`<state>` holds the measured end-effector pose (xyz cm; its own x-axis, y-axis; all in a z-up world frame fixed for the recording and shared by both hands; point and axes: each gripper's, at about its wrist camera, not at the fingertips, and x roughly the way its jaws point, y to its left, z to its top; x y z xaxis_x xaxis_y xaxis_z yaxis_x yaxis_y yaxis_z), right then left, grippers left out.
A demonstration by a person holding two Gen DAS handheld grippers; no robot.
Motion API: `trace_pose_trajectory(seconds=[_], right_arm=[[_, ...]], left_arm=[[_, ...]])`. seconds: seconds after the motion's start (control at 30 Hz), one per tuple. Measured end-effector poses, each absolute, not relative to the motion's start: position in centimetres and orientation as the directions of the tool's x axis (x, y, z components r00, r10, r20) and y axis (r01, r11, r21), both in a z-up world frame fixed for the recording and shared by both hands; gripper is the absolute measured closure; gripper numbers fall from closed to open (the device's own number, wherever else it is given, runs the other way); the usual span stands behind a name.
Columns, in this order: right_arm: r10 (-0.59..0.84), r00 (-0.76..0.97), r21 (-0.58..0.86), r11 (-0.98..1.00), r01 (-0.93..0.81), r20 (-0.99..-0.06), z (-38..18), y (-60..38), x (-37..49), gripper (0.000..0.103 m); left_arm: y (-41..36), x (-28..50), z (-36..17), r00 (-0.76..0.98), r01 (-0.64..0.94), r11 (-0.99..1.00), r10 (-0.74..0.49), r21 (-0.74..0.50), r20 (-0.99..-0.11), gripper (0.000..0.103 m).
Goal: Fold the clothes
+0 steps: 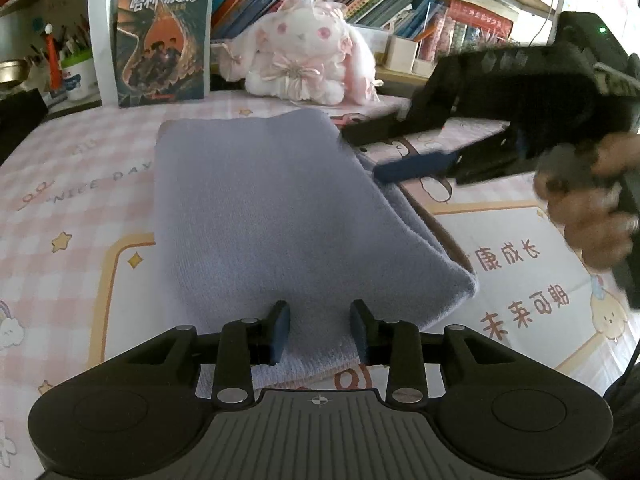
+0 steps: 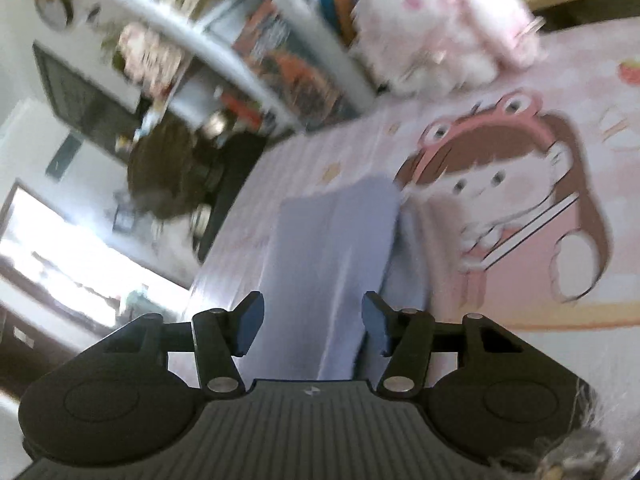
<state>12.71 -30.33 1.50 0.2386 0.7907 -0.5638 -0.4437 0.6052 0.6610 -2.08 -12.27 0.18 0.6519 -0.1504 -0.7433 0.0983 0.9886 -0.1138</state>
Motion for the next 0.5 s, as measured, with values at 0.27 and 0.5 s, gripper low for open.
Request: trace_pose_trajectory(seconds=[0.27, 0.5], right_arm=[[0.761, 0.236, 0.452, 0.571, -0.685, -0.604, 3.1, -27.9, 9.0, 0.092], [0.708, 0.253, 0.533, 0.678, -0.506, -0.66, -1.1, -30.2, 10.7, 0.093]], left_arm=[[-11.9, -1.8, 0.0, 0.653, 0.073, 0.987, -0.157, -0.144, -0.741, 0.069], [-12.2, -1.7, 0.0, 0.644, 0.092, 0.987, -0.162, -0.134, -0.747, 0.069]])
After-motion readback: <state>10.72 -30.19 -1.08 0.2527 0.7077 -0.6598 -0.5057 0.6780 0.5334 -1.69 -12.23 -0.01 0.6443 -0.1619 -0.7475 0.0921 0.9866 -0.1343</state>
